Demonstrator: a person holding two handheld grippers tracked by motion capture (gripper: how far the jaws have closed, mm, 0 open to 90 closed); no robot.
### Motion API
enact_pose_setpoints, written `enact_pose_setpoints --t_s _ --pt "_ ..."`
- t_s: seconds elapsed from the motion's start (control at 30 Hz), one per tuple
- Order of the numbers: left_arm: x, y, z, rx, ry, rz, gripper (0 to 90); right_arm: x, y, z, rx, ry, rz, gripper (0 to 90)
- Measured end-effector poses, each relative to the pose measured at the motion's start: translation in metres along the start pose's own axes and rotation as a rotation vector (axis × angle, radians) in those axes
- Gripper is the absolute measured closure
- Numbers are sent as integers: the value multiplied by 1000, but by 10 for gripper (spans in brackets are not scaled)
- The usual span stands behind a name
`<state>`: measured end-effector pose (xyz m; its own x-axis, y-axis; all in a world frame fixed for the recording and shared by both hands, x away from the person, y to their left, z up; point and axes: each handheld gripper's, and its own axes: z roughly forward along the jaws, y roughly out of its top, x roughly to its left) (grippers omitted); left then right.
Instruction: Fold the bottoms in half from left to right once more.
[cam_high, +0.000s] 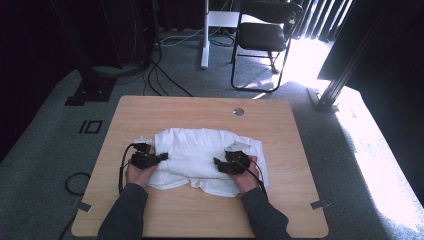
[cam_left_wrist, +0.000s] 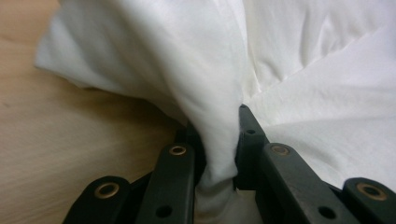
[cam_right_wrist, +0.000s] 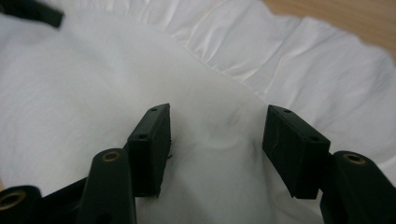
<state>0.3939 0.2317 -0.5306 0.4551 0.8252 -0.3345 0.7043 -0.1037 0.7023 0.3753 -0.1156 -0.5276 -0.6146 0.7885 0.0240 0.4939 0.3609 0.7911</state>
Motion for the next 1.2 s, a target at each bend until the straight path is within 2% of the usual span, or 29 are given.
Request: enact_pose_setpoints --t_s 0.07,0.1,0.13,0.2,0.27,0.4,0.47,0.5,0.53,0.57,0.6,0.67,0.7,0.73,0.8,0.83,0.87,0.9,0.93,0.97,1.03,1.07,1.1,1.13,1.17,1.2 --pt "-3 8 -13 -52 -28 -1 823 0 -5 10 28 2 6 414" --pt "-3 8 -13 -52 -28 -1 823 0 -5 10 28 2 6 414" --pt "-10 14 -20 -78 -34 35 823 1 -6 15 42 1 10 415" --pt "-13 18 -24 -92 -41 44 823 1 -6 16 48 4 16 415" --pt "-24 32 -34 -134 -69 65 826 3 -6 19 53 5 27 415" --pt "-38 45 -42 -170 -95 102 829 7 -5 23 52 1 26 416" --pt "-52 58 -49 -198 -117 140 832 17 -2 29 49 -3 17 416" --pt "-52 58 -49 -198 -117 140 832 17 -2 29 49 -3 17 416" --pt "-60 65 -51 -212 -142 156 833 25 2 34 45 6 19 417" --pt "-60 65 -51 -212 -142 156 833 28 4 37 45 11 22 417" --pt "-66 69 -51 -217 -151 171 833 28 4 37 45 11 22 417" --pt "-78 76 -48 -217 -155 216 833 42 10 47 37 43 33 417" --pt "-84 78 -46 -208 -146 240 833 42 10 47 37 43 33 417" --pt "-91 82 -42 -196 -127 273 833 50 15 51 40 89 39 409" --pt "-93 82 -41 -191 -119 285 833 52 18 50 42 104 54 397" --pt "-95 82 -40 -186 -104 299 832 52 22 42 34 133 62 364" --pt "-95 82 -40 -186 -104 299 833 52 22 42 34 133 62 364" --pt "-94 82 -40 -184 -104 304 832 47 23 26 -13 148 58 341" --pt "-94 82 -41 -183 -98 304 832 47 23 26 -13 148 58 341" --pt "-94 82 -42 -182 -95 306 833 41 23 15 -40 148 47 340" --pt "-93 82 -43 -178 -91 310 832 26 19 -7 -92 121 42 373" --pt "-94 82 -43 -176 -92 314 832 7 12 -25 -109 75 46 419" --pt "-94 82 -43 -176 -92 314 832 -2 7 -30 -95 39 52 428" --pt "-94 82 -42 -174 -93 318 832 -2 7 -30 -95 39 52 428" --pt "-96 82 -41 -173 -96 322 832 -20 -5 -33 -53 25 96 431" --pt "-98 82 -40 -171 -97 327 832 -20 -5 -33 -53 25 96 431"
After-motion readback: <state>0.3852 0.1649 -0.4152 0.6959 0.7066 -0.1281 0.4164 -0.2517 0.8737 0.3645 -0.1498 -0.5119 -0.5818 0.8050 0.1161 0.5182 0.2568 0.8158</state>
